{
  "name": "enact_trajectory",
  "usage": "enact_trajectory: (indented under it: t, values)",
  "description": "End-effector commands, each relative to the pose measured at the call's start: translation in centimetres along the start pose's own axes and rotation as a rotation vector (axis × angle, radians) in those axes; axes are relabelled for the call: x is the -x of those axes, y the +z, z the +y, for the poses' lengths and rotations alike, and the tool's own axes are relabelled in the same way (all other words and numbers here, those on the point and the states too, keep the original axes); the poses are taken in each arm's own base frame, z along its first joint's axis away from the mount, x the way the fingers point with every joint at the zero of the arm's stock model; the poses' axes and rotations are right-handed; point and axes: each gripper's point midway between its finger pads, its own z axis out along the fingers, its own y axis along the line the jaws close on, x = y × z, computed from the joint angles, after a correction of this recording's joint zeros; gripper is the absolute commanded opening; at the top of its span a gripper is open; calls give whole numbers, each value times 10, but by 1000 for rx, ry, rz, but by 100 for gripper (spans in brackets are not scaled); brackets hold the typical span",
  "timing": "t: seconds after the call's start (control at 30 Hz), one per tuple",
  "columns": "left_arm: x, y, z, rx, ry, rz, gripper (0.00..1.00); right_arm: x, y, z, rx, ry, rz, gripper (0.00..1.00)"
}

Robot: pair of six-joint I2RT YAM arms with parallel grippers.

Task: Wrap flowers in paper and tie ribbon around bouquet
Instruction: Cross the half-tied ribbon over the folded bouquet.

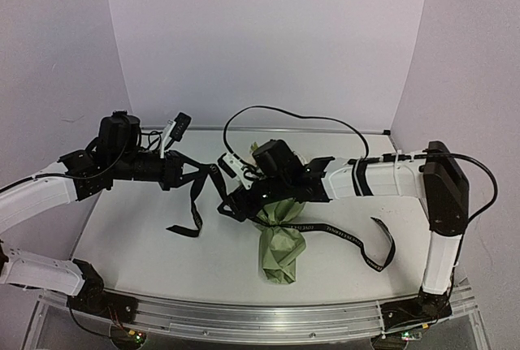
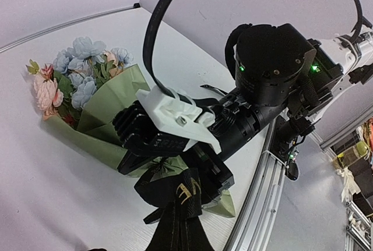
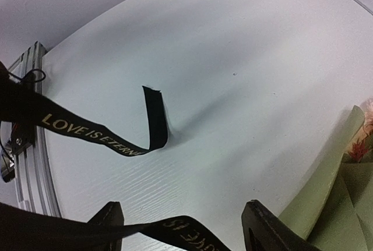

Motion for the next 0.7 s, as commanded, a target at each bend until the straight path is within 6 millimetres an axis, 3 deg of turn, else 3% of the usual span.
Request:
enact_trajectory:
  t: [0.0,0.37,0.67]
  values:
    - [14,-4,-1,25,32,-33,0,35,-7,-4,-52,-21,-99,64]
    - [0,1,16,91,29,-3,0,31,-29,-5,-82,27,-118,2]
    - [-16,20,28,92,11,83,0,7,-63,-10,-135,45,-126,0]
